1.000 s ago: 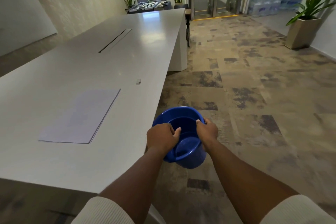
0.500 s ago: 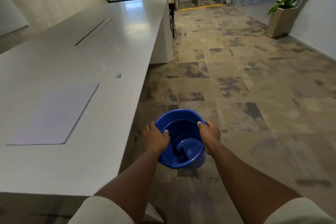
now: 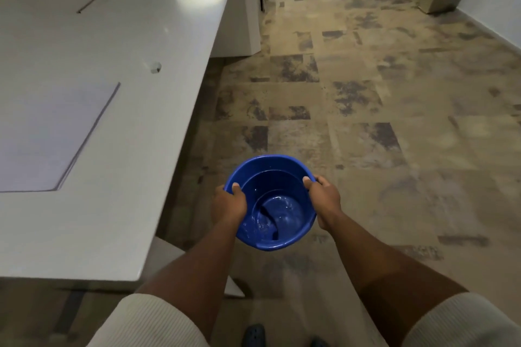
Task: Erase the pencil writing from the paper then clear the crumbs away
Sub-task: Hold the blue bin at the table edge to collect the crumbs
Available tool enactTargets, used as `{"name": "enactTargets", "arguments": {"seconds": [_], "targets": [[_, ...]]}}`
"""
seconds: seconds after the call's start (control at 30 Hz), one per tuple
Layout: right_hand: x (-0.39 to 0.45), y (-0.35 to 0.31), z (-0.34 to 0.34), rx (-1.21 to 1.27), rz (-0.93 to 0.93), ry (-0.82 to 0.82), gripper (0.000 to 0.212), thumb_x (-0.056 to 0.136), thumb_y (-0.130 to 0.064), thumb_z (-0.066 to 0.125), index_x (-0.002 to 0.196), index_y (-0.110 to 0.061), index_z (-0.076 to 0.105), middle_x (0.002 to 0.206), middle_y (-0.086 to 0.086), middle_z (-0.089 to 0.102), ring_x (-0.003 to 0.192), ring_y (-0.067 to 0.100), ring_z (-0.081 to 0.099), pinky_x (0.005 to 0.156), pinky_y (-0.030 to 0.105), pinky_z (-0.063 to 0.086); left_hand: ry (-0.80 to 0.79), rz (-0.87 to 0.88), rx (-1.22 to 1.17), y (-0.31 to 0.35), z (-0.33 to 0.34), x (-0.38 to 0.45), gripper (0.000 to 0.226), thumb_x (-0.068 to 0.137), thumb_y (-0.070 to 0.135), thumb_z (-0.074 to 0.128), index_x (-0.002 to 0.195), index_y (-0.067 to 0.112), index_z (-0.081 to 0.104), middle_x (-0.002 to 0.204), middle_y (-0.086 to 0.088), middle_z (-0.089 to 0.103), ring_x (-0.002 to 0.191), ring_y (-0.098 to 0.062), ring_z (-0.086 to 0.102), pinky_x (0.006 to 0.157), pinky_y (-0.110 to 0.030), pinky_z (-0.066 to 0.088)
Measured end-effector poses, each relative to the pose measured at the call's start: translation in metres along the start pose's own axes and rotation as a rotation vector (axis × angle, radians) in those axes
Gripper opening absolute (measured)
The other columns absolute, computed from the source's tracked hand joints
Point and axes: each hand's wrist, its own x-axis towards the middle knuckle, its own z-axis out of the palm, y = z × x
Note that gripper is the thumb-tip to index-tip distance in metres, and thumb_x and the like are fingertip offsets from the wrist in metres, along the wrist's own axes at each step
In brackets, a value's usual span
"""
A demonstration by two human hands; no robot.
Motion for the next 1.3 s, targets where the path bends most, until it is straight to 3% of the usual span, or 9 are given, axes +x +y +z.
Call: {"name": "enactTargets", "arguments": {"seconds": [0.2, 0.3, 0.5, 0.63, 0.7, 0.8, 0.87, 1.13, 1.3], "targets": [[0.021, 0.061, 0.003, -0.084, 0.039, -0.019, 0.018, 0.097, -0.032, 0.056, 0.1, -0.02, 0.07, 0.095, 0.006, 0.071, 0.086, 0.024, 0.068, 0.077, 0.04, 0.058, -0.028, -0.075, -0.033, -0.052, 0.018, 0.021, 0.042, 0.11, 0.038, 0.039, 0.115, 0.007, 0.067, 0.103, -0.015, 0.07, 0.088, -0.028, 0.066, 0.085, -0.044, 0.057], [0.038, 0.103, 0.009, -0.192, 0.038, -0.014, 0.03, 0.099, -0.034, 0.05, 0.089, -0.013, 0.069, 0.09, 0.009, 0.07, 0.081, 0.026, 0.066, 0.079, 0.045, 0.055, -0.075, -0.143, -0.065, -0.084, 0.034, 0.035, 0.041, 0.112, 0.037, 0.036, 0.119, 0.008, 0.063, 0.092, -0.01, 0.065, 0.078, -0.022, 0.06, 0.074, -0.038, 0.05], [0.081, 0.196, 0.031, -0.375, 0.035, -0.002, 0.038, 0.099, -0.03, 0.044, 0.075, -0.009, 0.064, 0.079, 0.011, 0.065, 0.076, 0.028, 0.061, 0.078, 0.046, 0.053, -0.083, -0.21, -0.064, -0.154, 0.076, 0.077, 0.029, 0.111, 0.034, 0.035, 0.099, 0.02, 0.057, 0.114, -0.019, 0.068, 0.11, -0.036, 0.066, 0.103, -0.053, 0.053], [0.112, 0.255, 0.047, -0.428, -0.006, 0.002, 0.03, 0.097, -0.03, 0.048, 0.101, -0.009, 0.07, 0.097, 0.01, 0.071, 0.09, 0.027, 0.065, 0.085, 0.045, 0.055, -0.007, -0.171, 0.036, -0.214, 0.106, 0.112, 0.037, 0.11, 0.038, 0.04, 0.115, 0.013, 0.066, 0.102, -0.01, 0.07, 0.089, -0.025, 0.067, 0.075, -0.037, 0.055], [0.123, 0.281, 0.053, -0.448, -0.028, -0.009, 0.029, 0.097, -0.031, 0.049, 0.103, -0.009, 0.069, 0.099, 0.009, 0.069, 0.094, 0.027, 0.064, 0.087, 0.045, 0.053, 0.025, -0.148, 0.025, -0.243, 0.119, 0.124, 0.029, 0.109, 0.038, 0.043, 0.114, 0.02, 0.065, 0.097, -0.005, 0.068, 0.085, -0.021, 0.065, 0.072, -0.037, 0.055], [0.157, 0.339, 0.066, -0.461, -0.043, -0.045, 0.029, 0.098, -0.029, 0.049, 0.095, -0.01, 0.07, 0.089, 0.006, 0.068, 0.089, 0.026, 0.064, 0.082, 0.041, 0.053, 0.024, -0.168, -0.062, -0.294, 0.152, 0.155, 0.021, 0.108, 0.035, 0.044, 0.111, 0.022, 0.06, 0.098, -0.005, 0.066, 0.096, -0.027, 0.067, 0.092, -0.05, 0.058], [0.173, 0.374, 0.074, -0.453, -0.026, -0.068, 0.028, 0.098, -0.027, 0.048, 0.096, -0.012, 0.072, 0.089, 0.007, 0.07, 0.087, 0.026, 0.065, 0.081, 0.041, 0.054, 0.036, -0.171, -0.065, -0.326, 0.171, 0.171, 0.025, 0.108, 0.034, 0.043, 0.112, 0.017, 0.061, 0.099, -0.008, 0.067, 0.095, -0.028, 0.067, 0.093, -0.051, 0.057], [0.23, 0.488, 0.096, -0.514, -0.008, -0.14, 0.031, 0.099, -0.021, 0.043, 0.089, -0.011, 0.071, 0.083, 0.009, 0.069, 0.081, 0.027, 0.066, 0.075, 0.04, 0.054, 0.09, -0.182, -0.048, -0.426, 0.236, 0.24, 0.032, 0.108, 0.035, 0.042, 0.115, 0.016, 0.066, 0.093, -0.005, 0.066, 0.082, -0.019, 0.063, 0.07, -0.035, 0.049], [0.256, 0.536, 0.11, -0.488, 0.026, -0.173, 0.029, 0.098, -0.021, 0.045, 0.105, -0.015, 0.073, 0.083, 0.005, 0.07, 0.075, 0.019, 0.068, 0.063, 0.031, 0.055, 0.145, -0.218, -0.043, -0.467, 0.262, 0.268, 0.032, 0.108, 0.033, 0.045, 0.122, 0.013, 0.066, 0.09, 0.0, 0.063, 0.076, -0.013, 0.06, 0.059, -0.028, 0.042]]}}
